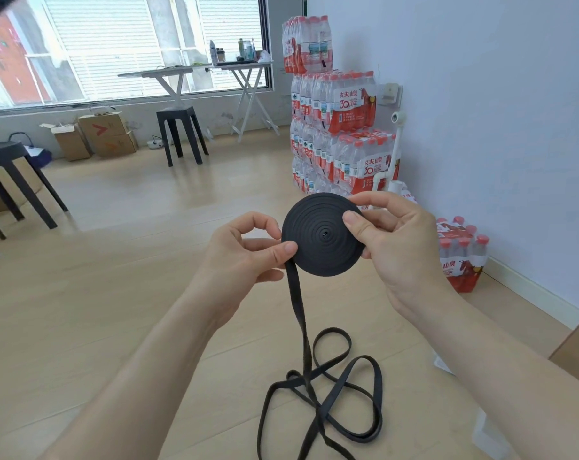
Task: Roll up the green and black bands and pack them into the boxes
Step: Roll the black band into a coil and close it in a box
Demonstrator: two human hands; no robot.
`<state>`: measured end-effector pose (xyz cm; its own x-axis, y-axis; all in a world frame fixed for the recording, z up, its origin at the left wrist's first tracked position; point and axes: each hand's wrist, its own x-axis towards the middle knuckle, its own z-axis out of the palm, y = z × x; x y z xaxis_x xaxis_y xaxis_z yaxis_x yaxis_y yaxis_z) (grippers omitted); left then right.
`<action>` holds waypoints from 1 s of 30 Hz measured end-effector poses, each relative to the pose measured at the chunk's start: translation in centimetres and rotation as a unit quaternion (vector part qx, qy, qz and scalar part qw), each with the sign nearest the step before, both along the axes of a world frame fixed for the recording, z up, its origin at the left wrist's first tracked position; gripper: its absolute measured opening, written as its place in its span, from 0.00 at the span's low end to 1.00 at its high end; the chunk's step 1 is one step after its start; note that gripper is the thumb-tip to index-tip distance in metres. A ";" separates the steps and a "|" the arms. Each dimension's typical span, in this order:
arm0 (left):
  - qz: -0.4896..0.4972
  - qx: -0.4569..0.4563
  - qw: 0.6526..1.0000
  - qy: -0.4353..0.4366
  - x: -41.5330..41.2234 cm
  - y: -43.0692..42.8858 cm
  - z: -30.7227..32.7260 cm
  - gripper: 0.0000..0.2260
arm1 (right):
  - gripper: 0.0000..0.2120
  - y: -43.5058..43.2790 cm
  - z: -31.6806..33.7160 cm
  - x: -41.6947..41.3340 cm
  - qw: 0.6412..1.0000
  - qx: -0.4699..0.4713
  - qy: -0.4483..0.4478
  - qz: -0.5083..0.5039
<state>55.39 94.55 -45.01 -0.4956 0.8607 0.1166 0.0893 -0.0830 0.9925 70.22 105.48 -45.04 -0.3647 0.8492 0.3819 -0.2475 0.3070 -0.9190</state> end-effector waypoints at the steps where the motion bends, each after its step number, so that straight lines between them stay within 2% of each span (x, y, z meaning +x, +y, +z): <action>1: 0.019 0.004 1.000 0.009 0.0 0.0 0.0 0.10 | 0.10 0.0 -0.1 0.0 1.000 -0.007 -0.015 0.007; 5: 0.061 -0.008 0.994 0.094 -0.7 -0.3 0.2 0.10 | 0.04 0.7 -0.3 0.6 0.991 -0.004 -0.119 0.053; 11: 0.025 -0.078 0.953 0.292 -0.3 -0.7 0.4 0.10 | 0.06 0.5 0.3 0.6 0.958 0.148 -0.232 0.081; 14: 0.005 -0.092 0.939 0.330 -0.1 -0.5 0.1 0.11 | 0.10 0.1 -0.2 0.3 0.931 0.202 -0.290 0.090; 21: 0.024 -0.083 0.936 0.342 -0.5 -0.6 0.1 0.11 | 0.11 0.0 -0.7 0.0 0.905 0.237 -0.336 0.108; 26: 0.058 -0.029 0.962 0.265 -0.7 -0.4 0.4 0.07 | 0.10 0.2 -0.4 -0.1 0.953 0.178 -0.235 0.076; 30: 0.034 -0.028 0.980 0.196 -1.6 -0.6 0.4 0.06 | 0.12 0.1 -0.1 -0.2 0.973 0.129 -0.177 0.071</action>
